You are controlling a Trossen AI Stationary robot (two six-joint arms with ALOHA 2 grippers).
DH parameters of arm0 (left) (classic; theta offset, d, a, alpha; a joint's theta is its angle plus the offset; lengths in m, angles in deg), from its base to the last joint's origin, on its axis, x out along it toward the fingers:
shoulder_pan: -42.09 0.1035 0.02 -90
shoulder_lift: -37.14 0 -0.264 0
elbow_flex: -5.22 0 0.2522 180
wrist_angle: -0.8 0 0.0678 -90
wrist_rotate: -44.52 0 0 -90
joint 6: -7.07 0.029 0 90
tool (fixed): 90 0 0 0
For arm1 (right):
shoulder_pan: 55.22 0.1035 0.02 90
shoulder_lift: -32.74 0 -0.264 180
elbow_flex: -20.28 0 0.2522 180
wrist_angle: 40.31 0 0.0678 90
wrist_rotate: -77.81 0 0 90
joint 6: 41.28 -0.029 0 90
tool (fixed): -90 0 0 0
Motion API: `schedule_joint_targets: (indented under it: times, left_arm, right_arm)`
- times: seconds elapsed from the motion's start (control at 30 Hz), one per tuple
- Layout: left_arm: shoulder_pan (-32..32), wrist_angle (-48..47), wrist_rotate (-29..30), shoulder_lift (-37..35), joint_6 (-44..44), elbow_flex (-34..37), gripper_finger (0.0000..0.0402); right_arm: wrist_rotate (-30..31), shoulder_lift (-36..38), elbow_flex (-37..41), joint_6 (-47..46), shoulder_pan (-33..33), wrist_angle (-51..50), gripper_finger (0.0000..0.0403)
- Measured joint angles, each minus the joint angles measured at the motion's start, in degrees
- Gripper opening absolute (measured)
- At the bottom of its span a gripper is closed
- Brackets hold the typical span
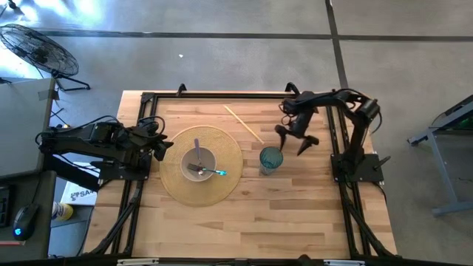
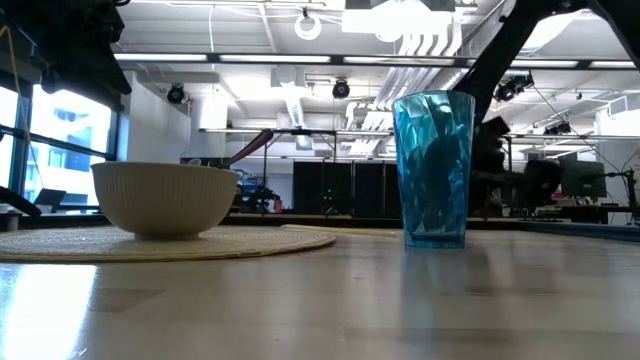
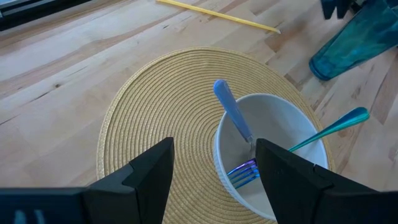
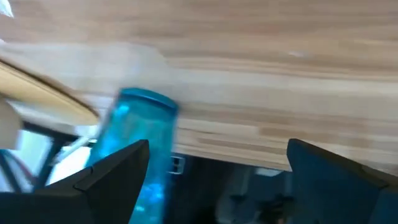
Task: Pick & Place Utensil
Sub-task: Put the blue cup on the yellow mat to the top right of the white bowl
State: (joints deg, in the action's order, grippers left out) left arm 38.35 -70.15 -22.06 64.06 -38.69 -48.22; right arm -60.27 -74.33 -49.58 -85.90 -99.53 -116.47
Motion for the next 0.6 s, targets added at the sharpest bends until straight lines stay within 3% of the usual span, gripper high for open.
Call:
schedule_joint_targets:
  times: [0.27, 0.4, 0.6]
  left_arm:
    - [0.00, 0.00, -0.02, -0.02, 0.02, 0.04, 0.0223]
    - [-0.02, 0.02, 0.00, -0.01, 0.00, 0.04, 0.0223]
    - [0.00, 0.02, 0.00, -0.01, 0.01, 0.04, 0.0223]
  right_arm:
    - [11.47, 8.74, 0.00, 14.30, -3.77, -14.45, 0.0374]
    - [18.26, 14.47, 0.02, 17.77, -5.88, -17.57, 0.0374]
    - [22.34, 24.87, 0.02, 20.97, -5.18, -17.91, 0.0374]
